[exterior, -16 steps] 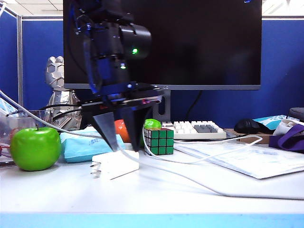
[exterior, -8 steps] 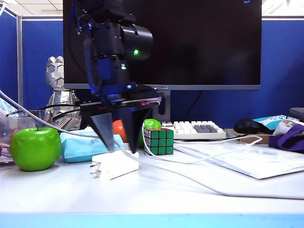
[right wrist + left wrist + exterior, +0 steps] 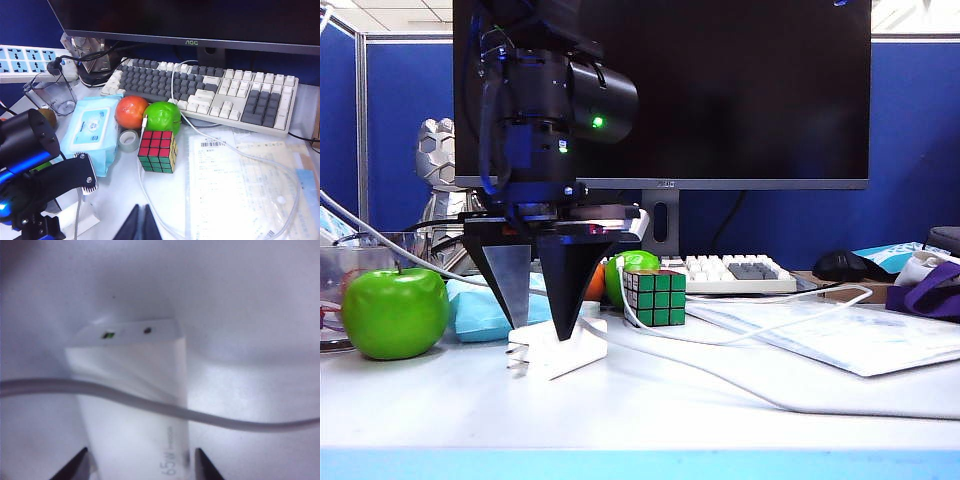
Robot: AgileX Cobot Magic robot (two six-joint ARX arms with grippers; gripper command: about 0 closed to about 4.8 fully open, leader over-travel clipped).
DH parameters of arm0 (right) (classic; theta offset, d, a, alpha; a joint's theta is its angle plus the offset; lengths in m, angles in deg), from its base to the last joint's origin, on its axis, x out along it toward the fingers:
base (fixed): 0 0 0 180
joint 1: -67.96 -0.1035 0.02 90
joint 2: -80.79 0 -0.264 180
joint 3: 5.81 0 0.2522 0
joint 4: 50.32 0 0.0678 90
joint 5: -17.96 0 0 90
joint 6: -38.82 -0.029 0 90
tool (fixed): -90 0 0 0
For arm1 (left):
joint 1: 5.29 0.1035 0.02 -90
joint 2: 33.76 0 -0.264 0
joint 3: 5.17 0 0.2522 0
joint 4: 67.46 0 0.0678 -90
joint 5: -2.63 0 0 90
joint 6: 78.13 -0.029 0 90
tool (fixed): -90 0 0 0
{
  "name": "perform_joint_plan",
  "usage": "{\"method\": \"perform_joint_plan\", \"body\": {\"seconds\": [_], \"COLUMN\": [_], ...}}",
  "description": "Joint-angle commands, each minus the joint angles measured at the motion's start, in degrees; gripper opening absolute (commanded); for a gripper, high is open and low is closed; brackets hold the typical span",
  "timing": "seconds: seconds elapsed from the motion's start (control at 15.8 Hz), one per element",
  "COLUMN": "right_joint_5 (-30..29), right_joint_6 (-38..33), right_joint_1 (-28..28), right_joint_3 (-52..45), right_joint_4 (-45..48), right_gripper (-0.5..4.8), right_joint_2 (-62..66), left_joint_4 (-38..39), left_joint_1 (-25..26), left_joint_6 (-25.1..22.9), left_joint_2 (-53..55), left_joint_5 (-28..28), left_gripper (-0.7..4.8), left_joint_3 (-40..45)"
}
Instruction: Pick up the Type-C charging cable and the charging base, insert one end of the Type-C charger into the corresponding slot on the base, and finally place the plugged-in charger back on the table.
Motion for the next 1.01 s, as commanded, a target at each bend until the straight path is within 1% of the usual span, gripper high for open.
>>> {"method": "perform_joint_plan", "body": {"seconds": [0.06, 0.25, 0.38, 0.51, 0.57, 0.63, 1.01], "right_joint_5": [-0.26, -0.26, -0.26, -0.26, -0.26, -0.26, -0.26], "right_joint_6": [0.17, 0.17, 0.17, 0.17, 0.17, 0.17, 0.17], "right_joint_1": [-0.11, -0.11, -0.11, -0.11, -0.11, -0.11, -0.11], "right_joint_3": [0.2, 0.2, 0.2, 0.2, 0.2, 0.2, 0.2], "right_joint_4": [0.7, 0.7, 0.7, 0.7, 0.7, 0.7, 0.7], "right_gripper": [-0.06, -0.06, -0.06, -0.06, -0.06, -0.06, -0.06], "right_joint_2": [-0.07, -0.07, -0.07, -0.07, -0.07, -0.07, -0.07], "left_joint_4": [-3.15, -5.31, -6.14, -6.58, -6.67, -6.75, -10.34], "left_joint_1": [-0.07, -0.11, -0.11, -0.11, -0.11, -0.13, -0.17], "left_joint_6": [0.33, 2.34, 2.4, 2.08, 1.77, 1.53, 2.47], "left_joint_2": [0.04, 0.15, 0.17, 0.17, 0.15, 0.17, 1.07], "left_joint_5": [0.0, 0.63, 0.72, 2.64, 3.04, 3.04, 2.58], "left_gripper": [2.73, 2.73, 2.75, 3.45, 3.95, 4.11, 4.04], "left_joint_3": [0.15, 0.15, 0.15, 0.15, 0.15, 0.15, 0.15]}}
